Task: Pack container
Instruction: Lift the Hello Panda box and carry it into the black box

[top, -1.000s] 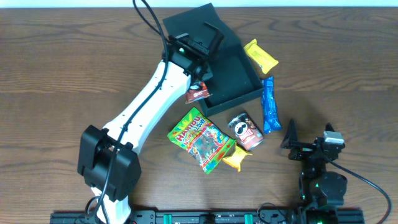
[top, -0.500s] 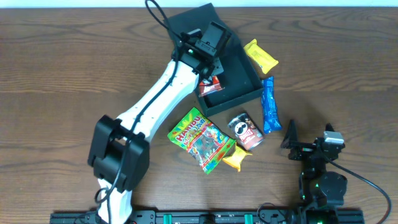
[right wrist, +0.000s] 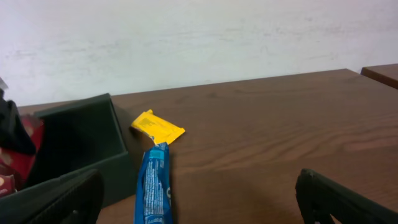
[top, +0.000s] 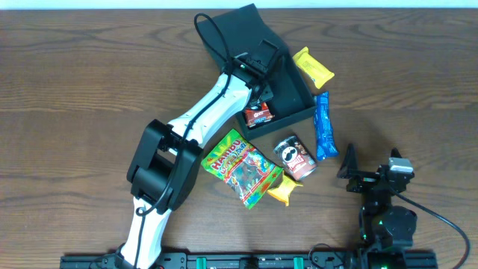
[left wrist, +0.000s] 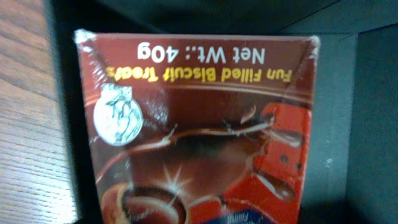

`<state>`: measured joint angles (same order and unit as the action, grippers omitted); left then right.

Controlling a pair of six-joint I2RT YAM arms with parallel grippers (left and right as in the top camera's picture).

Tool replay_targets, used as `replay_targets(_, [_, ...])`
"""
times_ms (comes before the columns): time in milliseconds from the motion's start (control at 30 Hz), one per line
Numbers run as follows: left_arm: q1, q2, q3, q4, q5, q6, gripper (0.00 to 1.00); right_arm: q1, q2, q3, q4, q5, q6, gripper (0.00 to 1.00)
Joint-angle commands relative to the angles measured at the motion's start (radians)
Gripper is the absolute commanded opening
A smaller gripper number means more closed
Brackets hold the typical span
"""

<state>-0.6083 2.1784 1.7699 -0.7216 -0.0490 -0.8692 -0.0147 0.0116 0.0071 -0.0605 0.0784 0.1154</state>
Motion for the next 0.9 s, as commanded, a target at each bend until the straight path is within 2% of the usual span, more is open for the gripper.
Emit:
replay_targets(0, [-0.001, 0.029, 0.019, -0.008, 0.024, -0.030, 0.51, -0.005, -0.006, -0.002, -0.004, 0.003, 0.011, 0.99])
replay_targets(200, [0.008, 0.044, 0.019, -0.021, 0.031, -0.044, 0.63, -0.005, -0.006, -0.002, -0.004, 0.003, 0.011, 0.99])
replay_targets(767, [0.020, -0.043, 0.069, -0.036, 0.085, -0.043, 0.64, -0.005, -0.006, -0.002, -0.004, 0.003, 0.011, 0.99])
replay_targets(800, [0.019, -0.048, 0.075, -0.035, 0.088, -0.043, 0.61, -0.005, -0.006, -0.002, -0.004, 0.003, 0.011, 0.99])
replay_targets(867, [0.016, -0.051, 0.084, -0.015, 0.104, -0.042, 0.45, -0.005, -0.006, -0.002, -0.004, 0.003, 0.011, 0.99])
